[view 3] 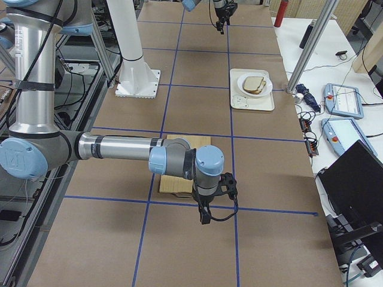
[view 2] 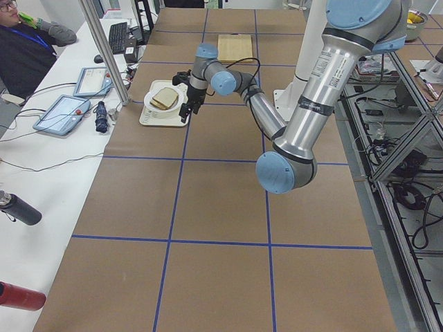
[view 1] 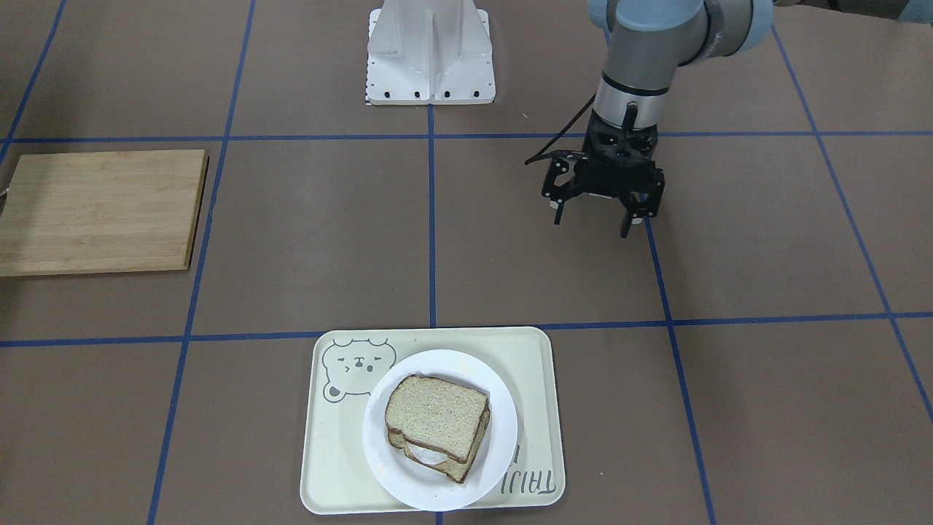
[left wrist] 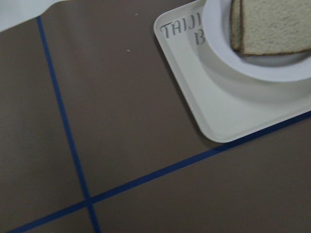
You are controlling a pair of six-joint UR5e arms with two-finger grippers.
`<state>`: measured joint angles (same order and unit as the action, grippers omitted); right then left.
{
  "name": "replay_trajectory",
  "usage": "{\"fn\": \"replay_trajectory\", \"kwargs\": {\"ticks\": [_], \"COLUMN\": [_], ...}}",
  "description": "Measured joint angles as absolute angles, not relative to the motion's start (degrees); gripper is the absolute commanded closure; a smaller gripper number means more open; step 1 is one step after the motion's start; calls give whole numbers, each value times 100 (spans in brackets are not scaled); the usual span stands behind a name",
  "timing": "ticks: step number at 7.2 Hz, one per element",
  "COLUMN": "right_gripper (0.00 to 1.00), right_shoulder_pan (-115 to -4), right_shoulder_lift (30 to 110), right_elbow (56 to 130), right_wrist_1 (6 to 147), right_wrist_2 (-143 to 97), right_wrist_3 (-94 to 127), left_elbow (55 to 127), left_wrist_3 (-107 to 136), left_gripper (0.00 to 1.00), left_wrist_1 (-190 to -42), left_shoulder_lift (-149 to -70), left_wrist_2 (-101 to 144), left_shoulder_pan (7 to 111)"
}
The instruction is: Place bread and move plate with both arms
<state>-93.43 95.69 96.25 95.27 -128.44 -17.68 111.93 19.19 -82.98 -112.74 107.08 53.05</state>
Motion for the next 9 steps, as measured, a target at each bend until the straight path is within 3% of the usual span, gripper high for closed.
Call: {"fn": "replay_trajectory", "kwargs": {"ticks": [3,9], "right_gripper": [0,0], "right_shoulder_pan": [-9344,-9348], "right_shoulder_lift": [9585,9831], "right_elbow": [9625,9677], "right_wrist_1": [9527,9523], "right_wrist_2": [-12860,-12798], "right_wrist_3": [-1805,-1870], "left_elbow": [10559,10141], "left_wrist_3": [-44,-366], "left_gripper": [2,2], "left_wrist_1": [-8226,-8374], "left_shoulder_lift": [-10282,-8958], "left_wrist_2": [11928,12430], "left_shoulder_pan": [7162,8308]}}
